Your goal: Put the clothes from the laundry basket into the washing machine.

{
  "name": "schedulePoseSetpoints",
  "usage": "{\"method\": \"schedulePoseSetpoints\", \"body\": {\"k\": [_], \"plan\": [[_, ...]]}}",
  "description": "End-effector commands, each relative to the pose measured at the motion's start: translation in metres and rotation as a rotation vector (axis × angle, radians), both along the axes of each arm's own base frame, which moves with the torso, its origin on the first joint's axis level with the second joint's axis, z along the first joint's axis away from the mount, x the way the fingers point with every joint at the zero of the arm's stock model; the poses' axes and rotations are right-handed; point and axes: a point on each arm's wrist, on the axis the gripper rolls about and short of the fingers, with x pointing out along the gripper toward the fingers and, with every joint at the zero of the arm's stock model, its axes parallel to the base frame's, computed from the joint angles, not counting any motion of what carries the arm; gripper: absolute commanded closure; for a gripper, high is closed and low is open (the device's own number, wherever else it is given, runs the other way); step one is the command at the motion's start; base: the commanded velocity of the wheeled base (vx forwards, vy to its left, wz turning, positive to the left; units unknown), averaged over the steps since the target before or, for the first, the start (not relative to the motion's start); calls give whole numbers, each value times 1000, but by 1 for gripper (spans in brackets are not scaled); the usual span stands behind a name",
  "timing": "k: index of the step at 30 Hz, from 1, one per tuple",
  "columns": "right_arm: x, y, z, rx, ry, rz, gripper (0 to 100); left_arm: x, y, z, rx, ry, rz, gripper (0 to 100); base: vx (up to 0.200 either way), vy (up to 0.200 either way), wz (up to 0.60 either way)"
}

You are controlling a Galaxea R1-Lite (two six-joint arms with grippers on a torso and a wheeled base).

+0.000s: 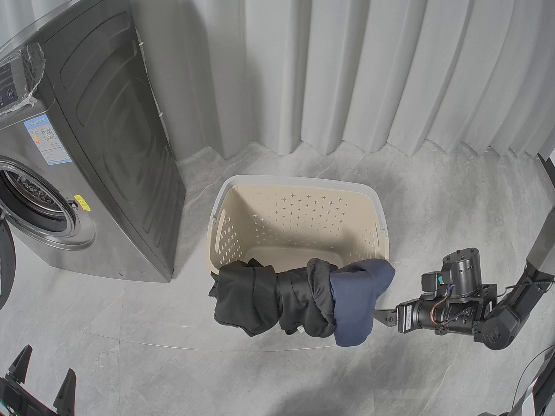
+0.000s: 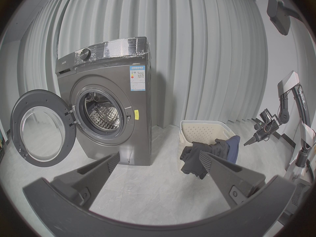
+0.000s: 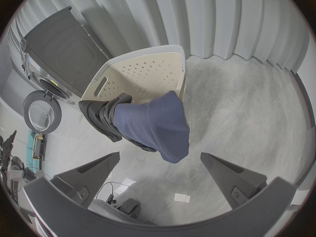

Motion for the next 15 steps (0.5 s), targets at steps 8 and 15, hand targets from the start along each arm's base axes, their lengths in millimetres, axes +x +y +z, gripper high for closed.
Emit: {"method": "schedulePoseSetpoints", "body": {"k": [8, 15], "plan": [[17, 9, -21, -8, 7, -4, 0, 0, 0, -5, -1, 1, 0, 0, 0, 0, 0], [24, 11, -26, -8, -1, -3, 0, 0, 0, -5, -1, 1, 0, 0, 0, 0, 0]]}}
